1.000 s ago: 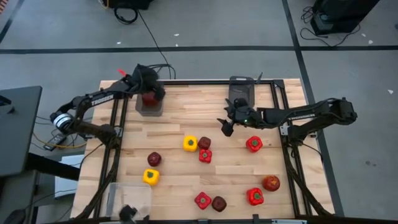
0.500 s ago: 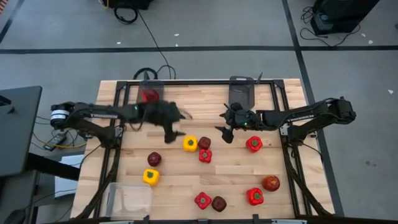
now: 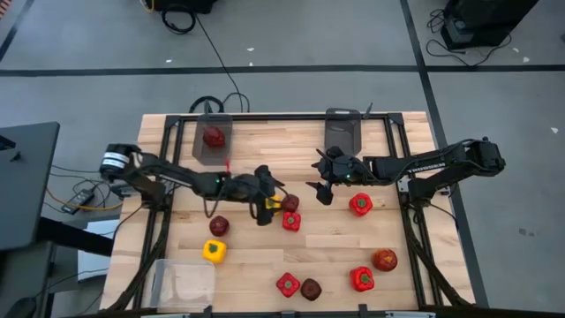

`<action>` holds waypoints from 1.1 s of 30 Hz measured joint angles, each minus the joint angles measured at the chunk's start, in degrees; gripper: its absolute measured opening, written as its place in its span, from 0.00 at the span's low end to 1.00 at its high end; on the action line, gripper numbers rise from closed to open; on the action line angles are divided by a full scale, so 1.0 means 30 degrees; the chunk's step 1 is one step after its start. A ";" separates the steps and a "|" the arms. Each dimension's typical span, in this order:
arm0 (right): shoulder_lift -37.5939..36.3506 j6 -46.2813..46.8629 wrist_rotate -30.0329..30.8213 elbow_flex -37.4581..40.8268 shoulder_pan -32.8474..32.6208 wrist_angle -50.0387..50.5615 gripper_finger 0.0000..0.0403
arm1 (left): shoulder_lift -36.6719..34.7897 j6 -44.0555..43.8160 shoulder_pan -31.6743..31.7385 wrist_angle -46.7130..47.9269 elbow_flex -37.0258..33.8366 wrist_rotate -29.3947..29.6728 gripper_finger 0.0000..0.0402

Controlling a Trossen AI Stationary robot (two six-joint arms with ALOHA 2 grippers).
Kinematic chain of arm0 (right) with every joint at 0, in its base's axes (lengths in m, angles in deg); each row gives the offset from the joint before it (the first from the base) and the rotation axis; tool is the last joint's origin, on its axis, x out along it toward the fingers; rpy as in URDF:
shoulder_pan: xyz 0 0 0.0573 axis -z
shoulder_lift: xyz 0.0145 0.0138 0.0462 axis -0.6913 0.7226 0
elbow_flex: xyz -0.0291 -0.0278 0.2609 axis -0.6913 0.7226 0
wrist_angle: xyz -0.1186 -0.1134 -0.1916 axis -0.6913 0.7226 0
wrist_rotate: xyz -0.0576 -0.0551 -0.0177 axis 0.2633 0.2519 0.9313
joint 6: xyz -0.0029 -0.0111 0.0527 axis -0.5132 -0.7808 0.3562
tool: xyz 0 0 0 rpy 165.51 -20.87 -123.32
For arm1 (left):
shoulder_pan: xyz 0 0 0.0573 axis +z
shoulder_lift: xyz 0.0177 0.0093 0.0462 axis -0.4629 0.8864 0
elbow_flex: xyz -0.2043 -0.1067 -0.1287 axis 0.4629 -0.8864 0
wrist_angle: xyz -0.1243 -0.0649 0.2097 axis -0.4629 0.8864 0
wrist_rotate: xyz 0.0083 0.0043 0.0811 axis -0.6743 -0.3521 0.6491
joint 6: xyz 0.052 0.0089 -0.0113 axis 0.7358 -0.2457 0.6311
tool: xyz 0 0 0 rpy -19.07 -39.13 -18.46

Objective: Sort produce into baskets
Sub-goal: Put the red apple into the left black bin

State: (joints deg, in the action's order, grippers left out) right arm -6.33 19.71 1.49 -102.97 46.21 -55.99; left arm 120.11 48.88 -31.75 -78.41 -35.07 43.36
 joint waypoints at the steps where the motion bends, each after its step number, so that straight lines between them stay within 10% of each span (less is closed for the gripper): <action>1: 0.0000 -0.0118 -0.0005 0.0000 0.0000 -0.0005 0.80 | 0.0334 -0.0003 0.0118 -0.0364 0.0000 -0.0004 0.98; 33: -0.0022 -0.0670 0.0063 0.0000 0.0036 0.2010 0.80 | 0.6037 -0.2500 0.1283 0.6345 0.5909 -0.0838 0.98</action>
State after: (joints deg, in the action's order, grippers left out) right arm -6.40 17.70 1.68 -102.97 46.32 -49.96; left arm 138.22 41.37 -27.90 -59.38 -17.34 40.85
